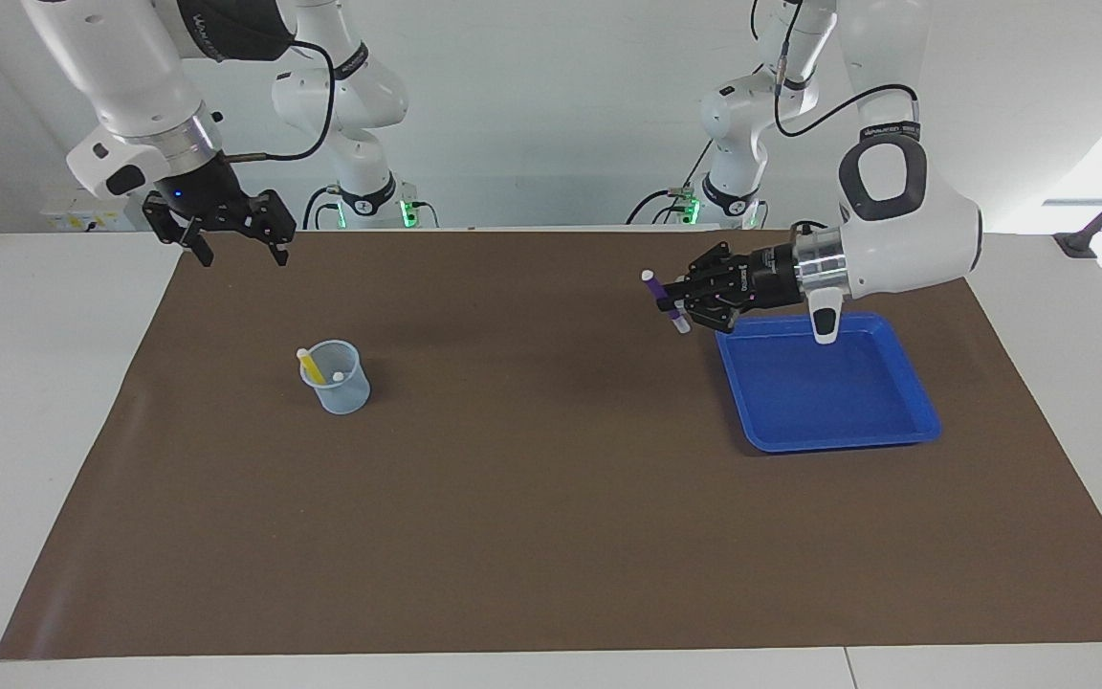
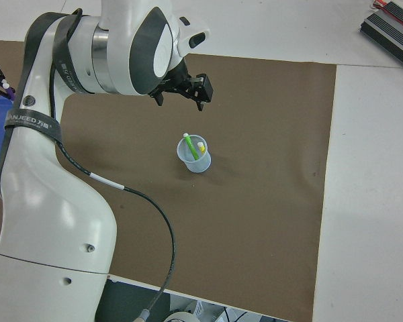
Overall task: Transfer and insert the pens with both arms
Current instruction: 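Lift the purple pen with the left gripper toward the approaching right gripper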
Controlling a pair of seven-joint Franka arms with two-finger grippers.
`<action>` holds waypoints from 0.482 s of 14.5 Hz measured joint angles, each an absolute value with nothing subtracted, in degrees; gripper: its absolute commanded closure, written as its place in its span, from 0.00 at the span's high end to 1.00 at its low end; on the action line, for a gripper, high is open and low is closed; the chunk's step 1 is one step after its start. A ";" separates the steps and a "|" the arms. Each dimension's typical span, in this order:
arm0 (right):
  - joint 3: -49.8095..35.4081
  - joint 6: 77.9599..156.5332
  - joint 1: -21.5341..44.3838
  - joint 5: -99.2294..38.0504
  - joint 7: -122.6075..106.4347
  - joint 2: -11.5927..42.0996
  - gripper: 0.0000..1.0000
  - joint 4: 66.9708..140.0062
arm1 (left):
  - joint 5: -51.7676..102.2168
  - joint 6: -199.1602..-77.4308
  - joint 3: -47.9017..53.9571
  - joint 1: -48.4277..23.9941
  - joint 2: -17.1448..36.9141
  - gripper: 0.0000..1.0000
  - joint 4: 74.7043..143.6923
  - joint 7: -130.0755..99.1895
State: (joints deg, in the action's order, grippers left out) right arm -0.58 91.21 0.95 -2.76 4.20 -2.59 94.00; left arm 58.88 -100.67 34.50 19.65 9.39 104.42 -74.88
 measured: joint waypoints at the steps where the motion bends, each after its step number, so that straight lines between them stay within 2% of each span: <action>1: -1.81 92.05 1.01 -4.40 6.63 -2.58 1.00 94.00 | 60.87 -102.23 35.59 19.40 8.84 0.00 105.26 -75.83; 7: -12.57 99.71 1.25 -13.15 24.25 -2.34 1.00 94.03 | 71.96 -115.54 36.85 10.70 2.39 0.00 112.90 -78.55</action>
State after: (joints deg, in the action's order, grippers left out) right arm -12.57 99.71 1.25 -13.15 24.25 -2.34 94.03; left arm 71.96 -115.54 36.85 10.70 2.39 112.90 -78.55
